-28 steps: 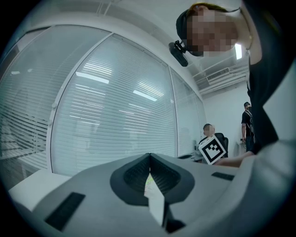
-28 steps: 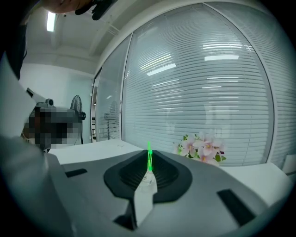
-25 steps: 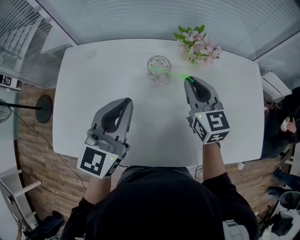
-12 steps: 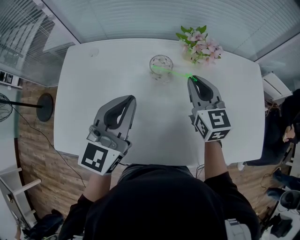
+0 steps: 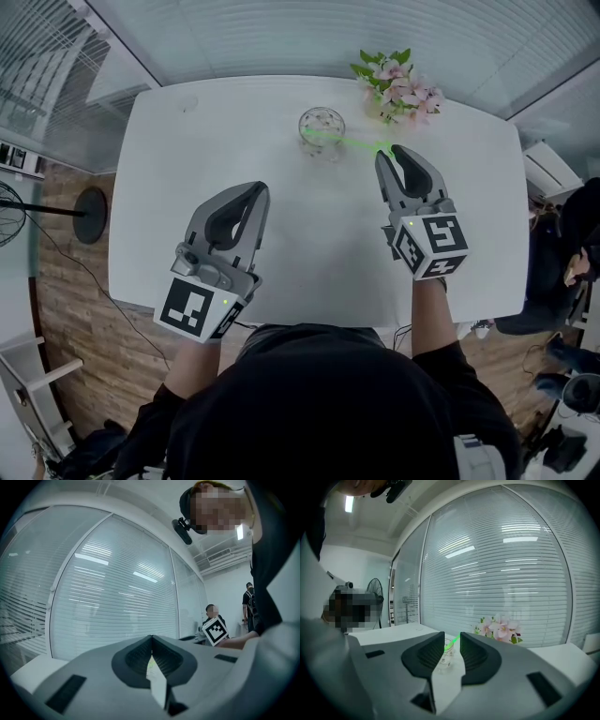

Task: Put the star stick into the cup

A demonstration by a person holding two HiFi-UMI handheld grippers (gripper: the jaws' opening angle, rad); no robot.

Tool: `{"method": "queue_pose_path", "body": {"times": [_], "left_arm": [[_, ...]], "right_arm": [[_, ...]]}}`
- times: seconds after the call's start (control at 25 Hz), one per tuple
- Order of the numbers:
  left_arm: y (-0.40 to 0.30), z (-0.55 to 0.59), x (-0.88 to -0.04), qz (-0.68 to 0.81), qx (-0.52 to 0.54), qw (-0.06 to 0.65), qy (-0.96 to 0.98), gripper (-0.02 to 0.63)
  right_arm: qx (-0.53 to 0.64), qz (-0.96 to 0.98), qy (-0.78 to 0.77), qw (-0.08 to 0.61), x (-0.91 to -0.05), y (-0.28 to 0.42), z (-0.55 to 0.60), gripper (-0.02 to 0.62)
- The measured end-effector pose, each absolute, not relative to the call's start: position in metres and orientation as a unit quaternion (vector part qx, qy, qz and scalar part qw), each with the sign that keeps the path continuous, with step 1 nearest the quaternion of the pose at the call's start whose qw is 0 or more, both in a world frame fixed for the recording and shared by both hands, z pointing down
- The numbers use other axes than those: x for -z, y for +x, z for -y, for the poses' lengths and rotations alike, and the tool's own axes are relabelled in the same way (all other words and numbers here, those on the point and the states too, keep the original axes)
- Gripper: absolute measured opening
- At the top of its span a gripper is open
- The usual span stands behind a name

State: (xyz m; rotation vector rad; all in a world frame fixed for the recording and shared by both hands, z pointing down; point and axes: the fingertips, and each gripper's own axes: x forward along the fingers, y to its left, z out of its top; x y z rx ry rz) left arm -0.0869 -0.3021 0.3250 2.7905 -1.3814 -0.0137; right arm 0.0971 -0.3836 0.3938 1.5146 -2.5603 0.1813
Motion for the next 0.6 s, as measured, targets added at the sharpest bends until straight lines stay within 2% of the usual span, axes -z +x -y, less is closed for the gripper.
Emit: {"method": "queue_pose_path", "body": {"times": [0.6], "left_arm": [[-0.072,0.303,-0.307,0.430,0.028,-0.005,0.903,0.012]], "right_arm": [[-0.022,0.860,0.508,0.034,-0.341,0.100,0.358,0.112]]}}
